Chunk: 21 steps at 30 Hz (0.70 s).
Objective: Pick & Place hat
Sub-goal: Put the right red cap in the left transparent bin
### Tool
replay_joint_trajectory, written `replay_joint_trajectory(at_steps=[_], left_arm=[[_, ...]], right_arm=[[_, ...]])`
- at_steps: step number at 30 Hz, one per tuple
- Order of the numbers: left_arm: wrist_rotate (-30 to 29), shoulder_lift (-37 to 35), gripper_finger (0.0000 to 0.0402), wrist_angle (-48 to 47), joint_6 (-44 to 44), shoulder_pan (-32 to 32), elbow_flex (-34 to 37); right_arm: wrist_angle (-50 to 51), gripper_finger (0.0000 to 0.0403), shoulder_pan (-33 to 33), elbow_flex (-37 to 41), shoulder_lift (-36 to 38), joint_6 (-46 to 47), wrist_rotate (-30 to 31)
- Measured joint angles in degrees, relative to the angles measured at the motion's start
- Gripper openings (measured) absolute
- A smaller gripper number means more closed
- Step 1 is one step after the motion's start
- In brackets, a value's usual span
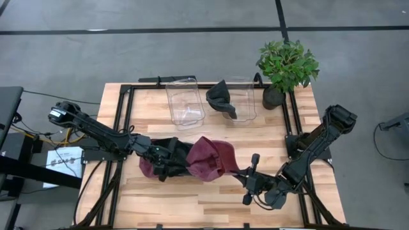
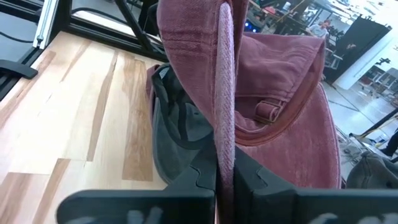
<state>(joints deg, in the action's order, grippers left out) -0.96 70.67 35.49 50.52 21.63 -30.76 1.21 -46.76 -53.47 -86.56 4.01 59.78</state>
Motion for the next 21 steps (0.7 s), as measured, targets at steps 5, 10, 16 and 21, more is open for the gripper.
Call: replay_joint_trajectory(at_steps=[5, 10, 16, 21], left_arm=[[0.3, 0.0, 0.002, -0.1, 0.1, 0.0, 0.0], [2.3, 0.0, 0.0014, -0.1, 0.2, 0.0, 0.0], [2.6, 0.0, 0.0014, 0.5, 0.2, -0.3, 0.0], [4.1, 0.0, 0.0017, 0.5, 0.0, -1.5, 0.0]], right_arm=[[0.0, 0.0019, 0.0, 0.0, 0.0, 0.0, -0.8], [-0.8, 0.0038, 1.0, 0.0, 0.0, 0.1, -5.3], [-2.9, 0.0077, 3.4, 1.2, 0.0, 0.5, -9.6], [-3.8, 0.0142, 5.6, 1.7, 0.0, 1.8, -13.1]])
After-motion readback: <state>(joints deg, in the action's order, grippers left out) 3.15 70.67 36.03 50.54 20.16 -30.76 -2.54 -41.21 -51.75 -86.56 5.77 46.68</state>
